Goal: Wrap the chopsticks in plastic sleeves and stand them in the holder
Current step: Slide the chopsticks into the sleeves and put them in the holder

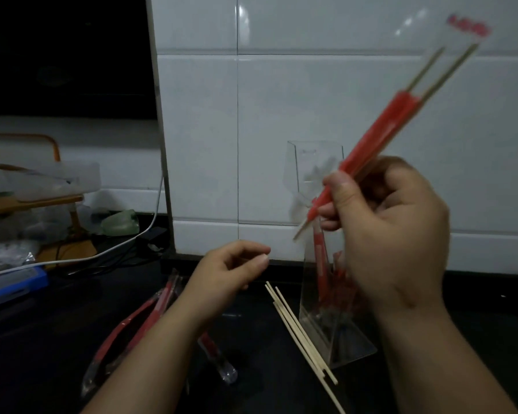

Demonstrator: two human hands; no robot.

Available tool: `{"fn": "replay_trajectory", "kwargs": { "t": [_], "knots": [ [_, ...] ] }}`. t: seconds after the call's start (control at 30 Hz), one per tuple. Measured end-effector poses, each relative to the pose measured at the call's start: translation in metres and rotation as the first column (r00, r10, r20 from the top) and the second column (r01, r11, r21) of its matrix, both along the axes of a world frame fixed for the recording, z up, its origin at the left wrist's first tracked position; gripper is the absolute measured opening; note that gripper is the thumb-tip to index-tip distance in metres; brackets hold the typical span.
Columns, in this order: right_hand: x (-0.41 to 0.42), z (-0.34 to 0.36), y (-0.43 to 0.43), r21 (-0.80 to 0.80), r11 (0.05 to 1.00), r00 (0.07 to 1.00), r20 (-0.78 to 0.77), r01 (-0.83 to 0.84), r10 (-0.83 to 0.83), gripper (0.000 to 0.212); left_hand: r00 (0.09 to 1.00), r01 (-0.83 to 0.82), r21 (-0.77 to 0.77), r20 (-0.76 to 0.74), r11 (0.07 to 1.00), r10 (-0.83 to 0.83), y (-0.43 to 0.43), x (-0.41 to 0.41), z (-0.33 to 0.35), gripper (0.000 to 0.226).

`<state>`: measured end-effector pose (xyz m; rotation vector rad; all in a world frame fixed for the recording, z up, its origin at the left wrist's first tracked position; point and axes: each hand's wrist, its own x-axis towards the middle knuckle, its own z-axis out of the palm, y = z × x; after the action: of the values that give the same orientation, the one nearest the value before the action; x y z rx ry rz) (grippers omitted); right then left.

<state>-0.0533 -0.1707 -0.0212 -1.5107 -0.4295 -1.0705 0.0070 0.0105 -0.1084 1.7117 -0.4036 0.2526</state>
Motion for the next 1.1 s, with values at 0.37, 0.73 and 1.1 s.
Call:
{"fn": "replay_trajectory", "kwargs": {
  "t": [0.37,0.73,1.1],
  "knots": [
    [0.027,-0.003,-0.038,-0.326,0.845,0.809,-0.284,0.424,-0.516,0.010,0.997,-0.066,0.186,0.047,0.980,0.058,-0.003,0.001,-0.004,0.011],
    [0.020,-0.005,-0.039,-0.201,0.890,0.891,-0.120,0.409,-0.437,0.020,0.974,-0.225,0.160,0.006,0.961,0.228,0.001,0.003,-0.002,0.007],
    [0.009,-0.028,0.004,-0.414,0.817,0.882,0.417,0.400,-0.220,0.007,0.850,-0.483,0.452,0.039,0.750,0.525,0.029,0.019,-0.004,0.002]
  ]
}}
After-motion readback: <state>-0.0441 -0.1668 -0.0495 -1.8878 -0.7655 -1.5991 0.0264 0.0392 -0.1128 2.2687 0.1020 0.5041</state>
